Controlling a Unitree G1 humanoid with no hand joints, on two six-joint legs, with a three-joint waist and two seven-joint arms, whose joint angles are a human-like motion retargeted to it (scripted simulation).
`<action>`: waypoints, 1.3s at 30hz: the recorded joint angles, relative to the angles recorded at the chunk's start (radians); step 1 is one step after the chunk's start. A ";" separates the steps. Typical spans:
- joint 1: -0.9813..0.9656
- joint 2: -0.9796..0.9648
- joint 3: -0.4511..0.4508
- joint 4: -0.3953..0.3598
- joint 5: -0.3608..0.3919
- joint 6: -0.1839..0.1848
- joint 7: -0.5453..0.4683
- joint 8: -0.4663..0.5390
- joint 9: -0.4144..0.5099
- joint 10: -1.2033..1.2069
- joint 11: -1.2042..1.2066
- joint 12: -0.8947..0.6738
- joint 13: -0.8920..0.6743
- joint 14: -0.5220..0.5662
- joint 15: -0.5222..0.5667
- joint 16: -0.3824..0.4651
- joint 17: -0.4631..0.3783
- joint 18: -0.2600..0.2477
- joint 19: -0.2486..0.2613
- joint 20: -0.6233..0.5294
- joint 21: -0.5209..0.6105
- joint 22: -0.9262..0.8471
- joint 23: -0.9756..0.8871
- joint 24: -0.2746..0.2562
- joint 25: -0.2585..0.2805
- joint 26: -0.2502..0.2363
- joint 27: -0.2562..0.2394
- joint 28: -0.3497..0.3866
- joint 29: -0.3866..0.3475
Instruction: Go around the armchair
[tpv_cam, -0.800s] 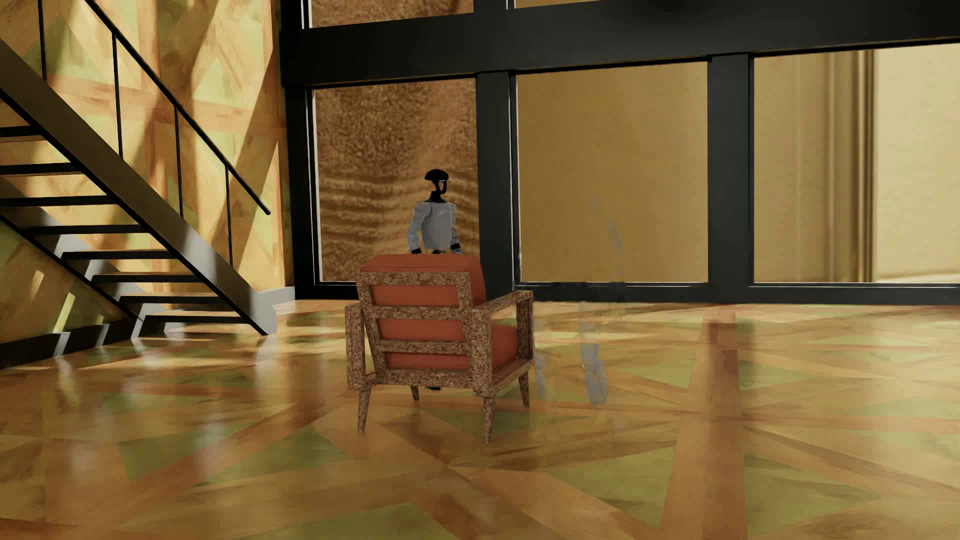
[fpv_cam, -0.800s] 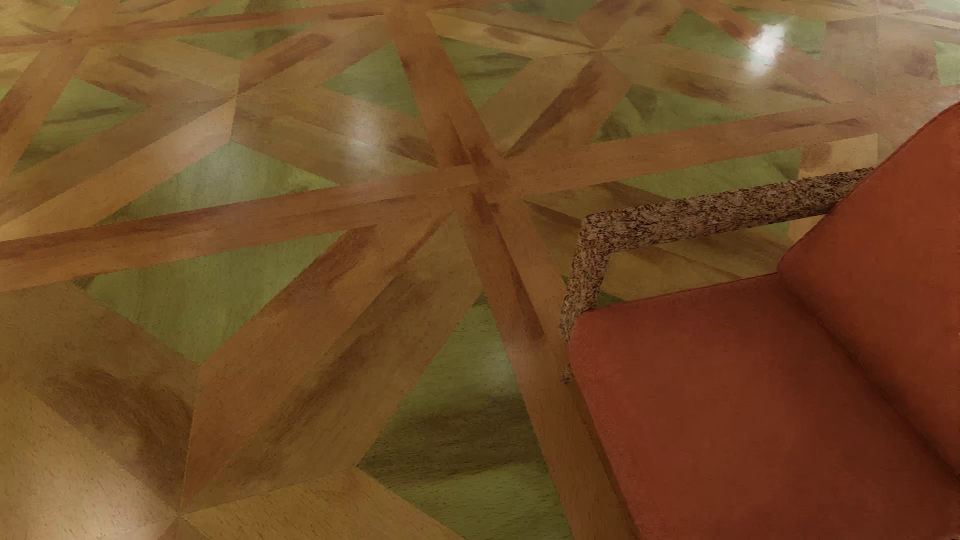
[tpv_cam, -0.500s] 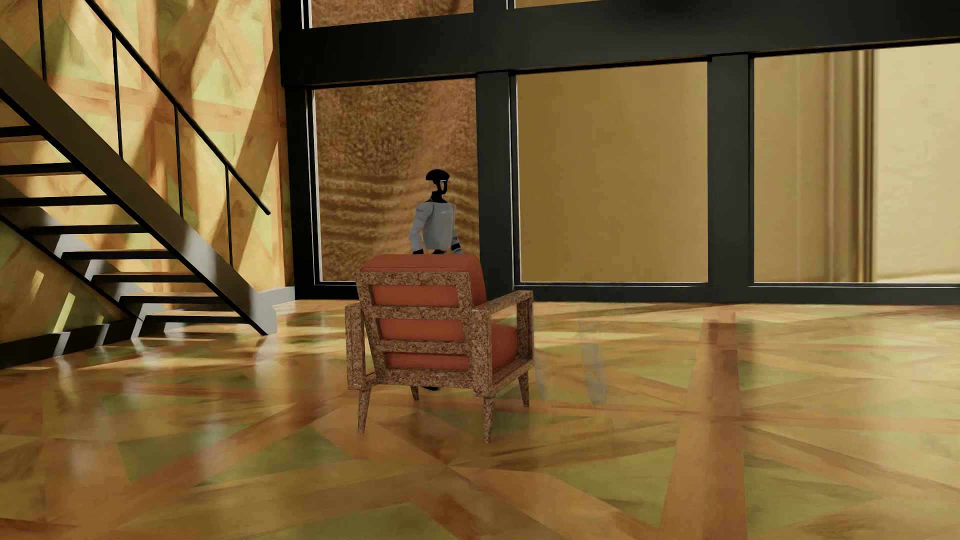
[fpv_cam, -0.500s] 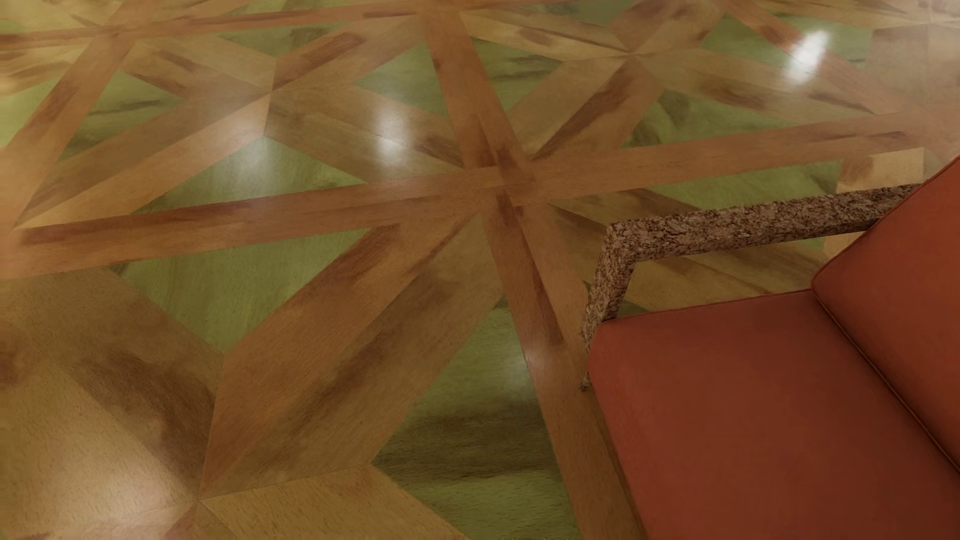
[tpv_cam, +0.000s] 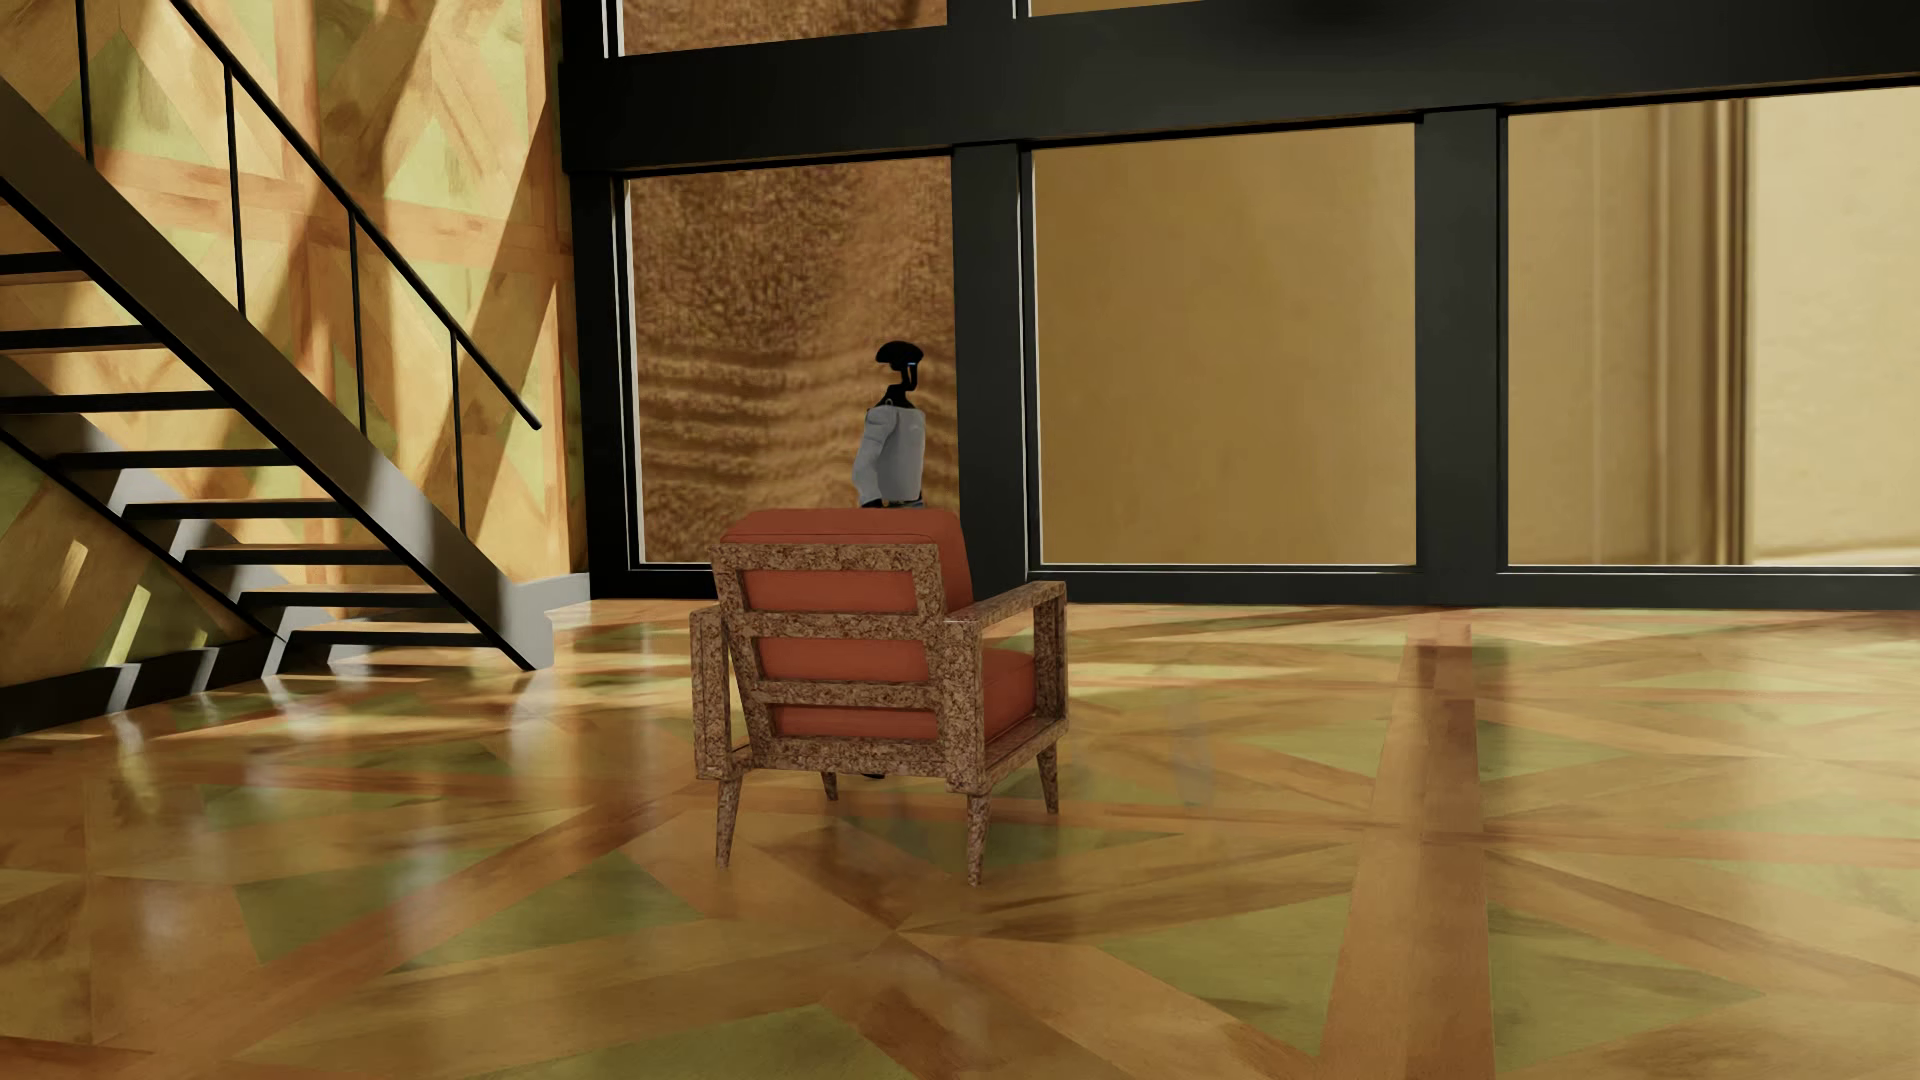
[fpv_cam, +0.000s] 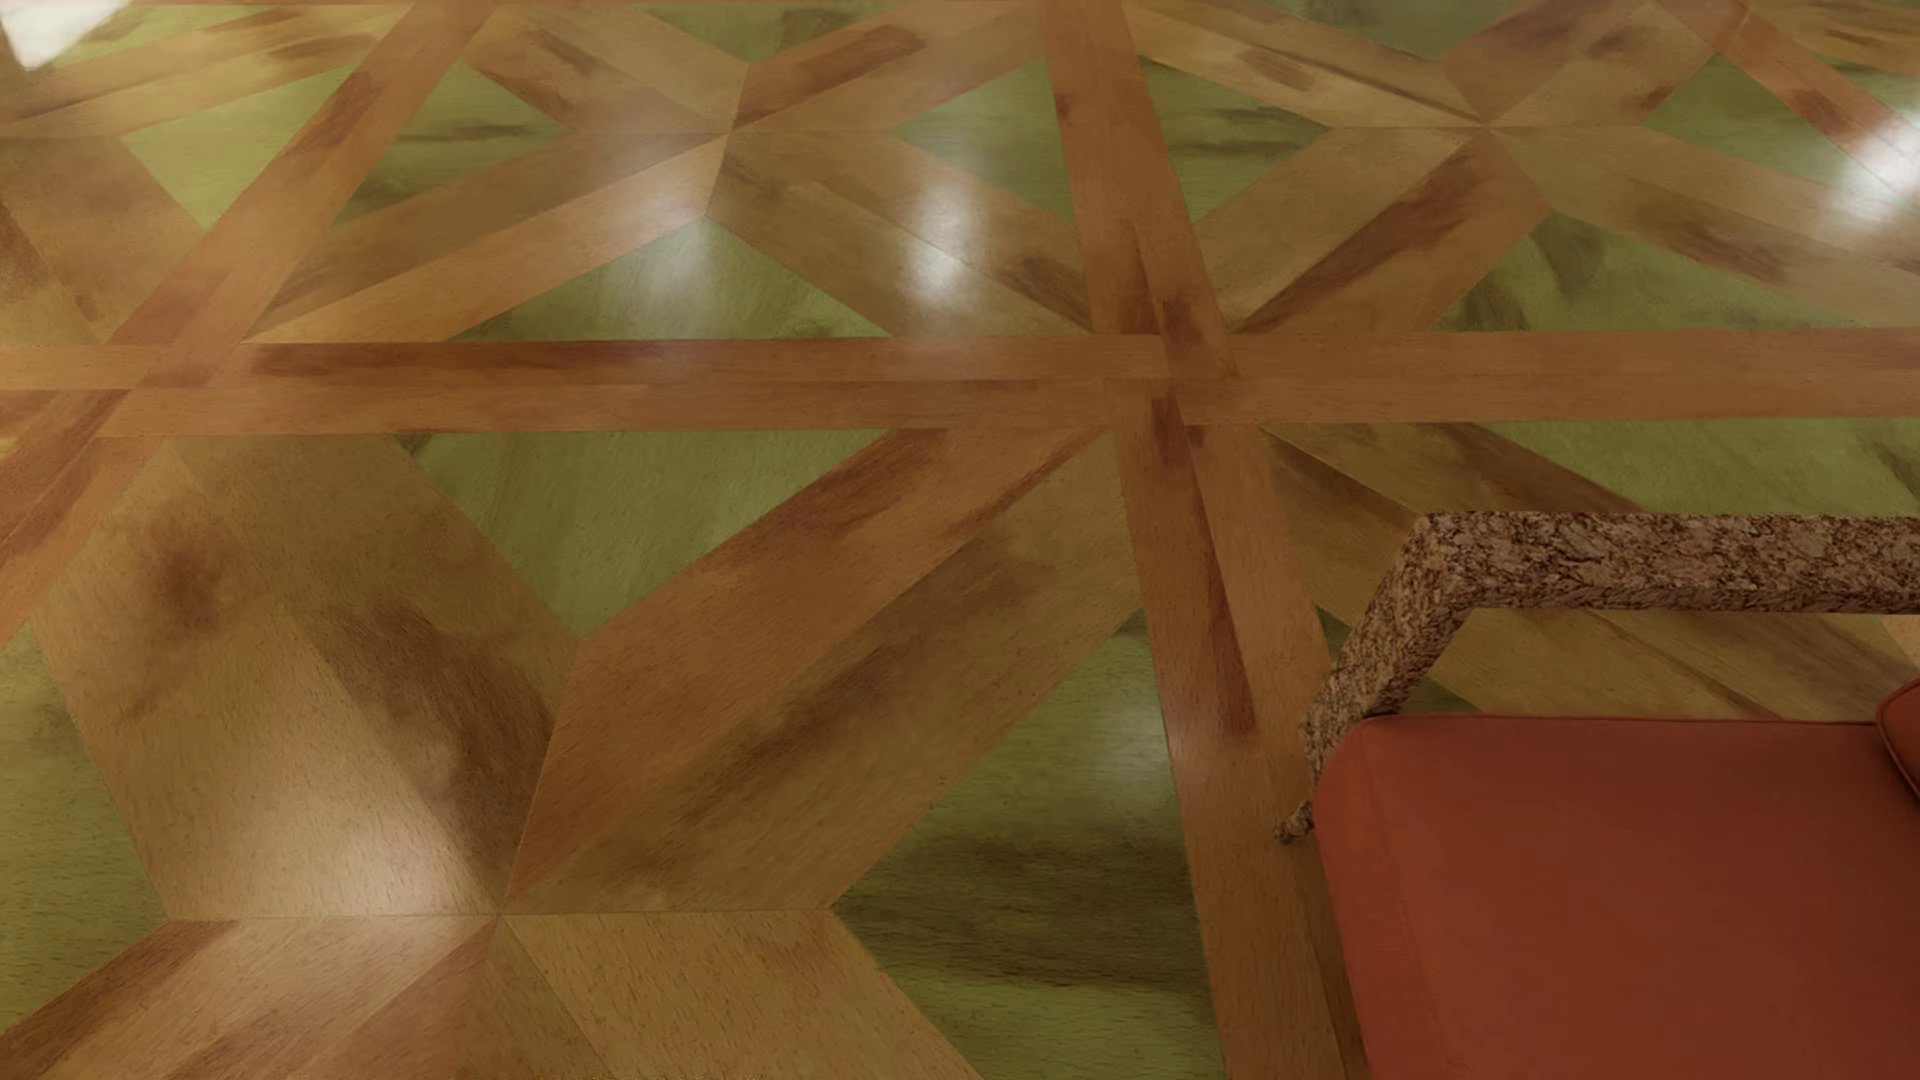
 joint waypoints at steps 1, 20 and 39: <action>0.014 -0.061 -0.007 -0.004 -0.015 0.002 0.000 0.000 0.008 -0.005 0.104 0.001 -0.004 -0.014 0.055 0.002 0.000 0.000 0.000 -0.005 -0.011 0.011 0.000 0.000 0.000 0.000 0.000 0.000 0.000; 0.322 -0.324 -0.298 0.083 0.022 0.052 0.000 0.000 0.028 -0.014 -0.193 -0.057 0.120 -0.089 0.238 0.000 0.006 0.000 0.000 -0.048 0.030 -0.044 0.090 0.000 0.000 0.000 0.000 0.000 0.000; -0.268 0.233 -0.060 0.173 0.186 0.026 0.000 0.000 0.044 0.063 -0.150 -0.048 -0.004 0.236 0.026 0.065 -0.026 0.000 0.000 0.128 -0.098 -0.039 -0.357 0.000 0.000 0.000 0.000 0.000 0.000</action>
